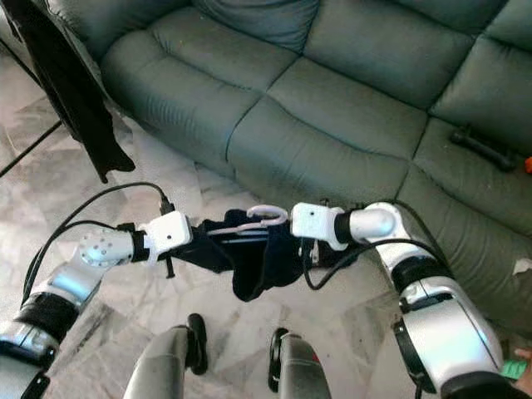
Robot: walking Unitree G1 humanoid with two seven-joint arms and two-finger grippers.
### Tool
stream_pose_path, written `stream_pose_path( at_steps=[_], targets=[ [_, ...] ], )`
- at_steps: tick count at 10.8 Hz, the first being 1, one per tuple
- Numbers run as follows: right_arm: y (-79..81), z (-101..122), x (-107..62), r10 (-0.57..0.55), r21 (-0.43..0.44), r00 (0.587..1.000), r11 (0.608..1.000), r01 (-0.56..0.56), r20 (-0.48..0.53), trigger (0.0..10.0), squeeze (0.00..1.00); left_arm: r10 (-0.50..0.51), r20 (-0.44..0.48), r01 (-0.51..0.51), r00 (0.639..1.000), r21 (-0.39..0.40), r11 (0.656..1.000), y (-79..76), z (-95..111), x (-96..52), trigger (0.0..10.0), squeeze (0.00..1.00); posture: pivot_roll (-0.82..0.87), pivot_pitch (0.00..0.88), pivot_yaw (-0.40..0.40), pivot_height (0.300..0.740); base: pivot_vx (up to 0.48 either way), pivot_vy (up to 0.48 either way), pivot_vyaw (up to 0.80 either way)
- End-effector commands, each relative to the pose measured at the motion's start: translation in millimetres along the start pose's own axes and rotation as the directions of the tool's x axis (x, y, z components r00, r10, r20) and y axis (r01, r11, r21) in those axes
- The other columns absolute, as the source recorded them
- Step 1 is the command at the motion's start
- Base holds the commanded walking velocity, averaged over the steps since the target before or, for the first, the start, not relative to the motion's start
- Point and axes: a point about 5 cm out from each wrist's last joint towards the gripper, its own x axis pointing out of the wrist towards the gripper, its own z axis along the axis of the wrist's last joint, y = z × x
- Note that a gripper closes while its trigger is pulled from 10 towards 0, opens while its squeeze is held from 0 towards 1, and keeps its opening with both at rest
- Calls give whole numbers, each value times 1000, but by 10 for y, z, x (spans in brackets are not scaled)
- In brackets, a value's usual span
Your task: Hang hanger
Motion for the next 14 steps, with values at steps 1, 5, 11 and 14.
stream_pose_path(
  at_steps=[1, 5, 11, 14],
  targets=[
    [-3, -52, -50, -14, 20, 1000, 1000, 14, -18, 0, 0, 55, -15, -55, 998, -15, 998, 49, -52, -51, 0, 0, -5, 247, -47, 740, 0, 0, 0],
    [10, -13, 48, -44, 36, 999, 998, 44, 14, 0, 0, 130, -63, -133, 989, -31, 991, 121, -166, -125, 9922, 1000, 9, 242, -40, 740, 0, 0, 0],
    [30, -42, 58, -79, 50, 997, 996, 79, 9, 0, 0, 277, -76, -258, 958, 192, 947, 304, -175, -234, 10000, 1000, 14, 235, -32, 740, 0, 0, 0],
    [57, -96, 82, -124, 64, 992, 990, 125, -32, 0, 0, 296, -74, -268, 952, 261, 927, 331, -172, -260, 10000, 1000, 12, 240, -31, 740, 0, 0, 0]
  ],
)
